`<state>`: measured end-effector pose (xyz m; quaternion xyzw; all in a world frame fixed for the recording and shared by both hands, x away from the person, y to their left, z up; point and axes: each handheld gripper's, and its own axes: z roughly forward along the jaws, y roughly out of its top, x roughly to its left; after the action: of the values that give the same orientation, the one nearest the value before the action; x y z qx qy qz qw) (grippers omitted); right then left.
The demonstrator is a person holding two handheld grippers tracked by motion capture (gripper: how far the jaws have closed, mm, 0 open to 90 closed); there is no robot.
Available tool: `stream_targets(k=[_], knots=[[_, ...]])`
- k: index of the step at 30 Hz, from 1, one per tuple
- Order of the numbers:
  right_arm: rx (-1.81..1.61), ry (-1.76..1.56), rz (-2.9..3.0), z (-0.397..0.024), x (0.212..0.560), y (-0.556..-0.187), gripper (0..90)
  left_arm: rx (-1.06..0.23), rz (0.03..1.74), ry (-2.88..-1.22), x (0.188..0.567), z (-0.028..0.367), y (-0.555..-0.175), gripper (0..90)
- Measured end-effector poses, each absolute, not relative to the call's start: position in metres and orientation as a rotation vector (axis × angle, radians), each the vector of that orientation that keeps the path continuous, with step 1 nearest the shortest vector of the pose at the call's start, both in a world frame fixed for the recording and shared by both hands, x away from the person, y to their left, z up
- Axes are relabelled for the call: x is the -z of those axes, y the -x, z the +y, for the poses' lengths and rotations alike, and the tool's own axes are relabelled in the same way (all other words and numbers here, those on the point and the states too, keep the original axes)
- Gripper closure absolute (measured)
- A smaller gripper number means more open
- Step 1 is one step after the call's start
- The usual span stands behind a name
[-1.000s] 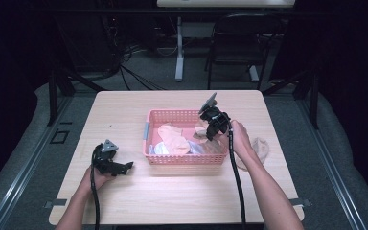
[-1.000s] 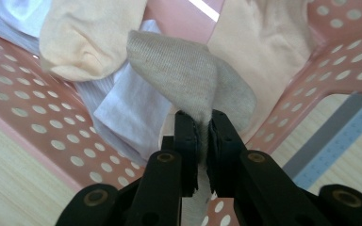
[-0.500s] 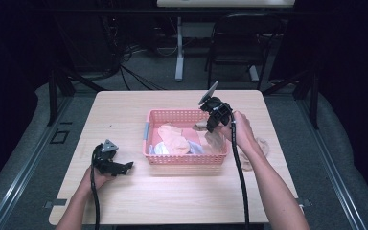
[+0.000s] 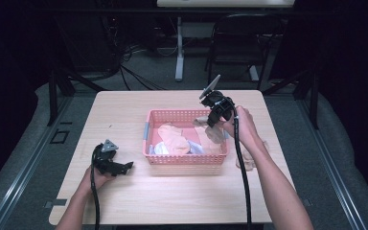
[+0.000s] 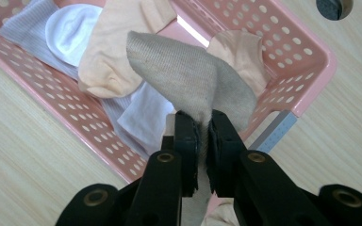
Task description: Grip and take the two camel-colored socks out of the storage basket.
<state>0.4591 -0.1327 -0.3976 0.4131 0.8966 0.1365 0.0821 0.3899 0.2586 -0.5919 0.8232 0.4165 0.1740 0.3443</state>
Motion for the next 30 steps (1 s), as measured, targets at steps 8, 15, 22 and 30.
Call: stream_targets(k=[8, 15, 22, 30], knots=[[-0.426, -1.234, 2.669, -0.138, 0.392, -0.457, 83.7, -0.452, 1.082, -2.137, 0.592, 0.259, -0.39, 0.0], [-0.444, -1.257, 2.657, -0.149, 0.389, -0.455, 83.7, -0.452, 1.082, -2.137, 0.592, 0.259, -0.39, 0.0], [-0.449, -1.29, 2.631, -0.168, 0.385, -0.453, 83.7, -0.452, 1.083, -2.137, 0.592, 0.259, -0.39, 0.0], [-0.438, -1.331, 2.609, -0.189, 0.382, -0.452, 83.7, -0.452, 1.082, -2.138, 0.592, 0.259, -0.39, 0.0]])
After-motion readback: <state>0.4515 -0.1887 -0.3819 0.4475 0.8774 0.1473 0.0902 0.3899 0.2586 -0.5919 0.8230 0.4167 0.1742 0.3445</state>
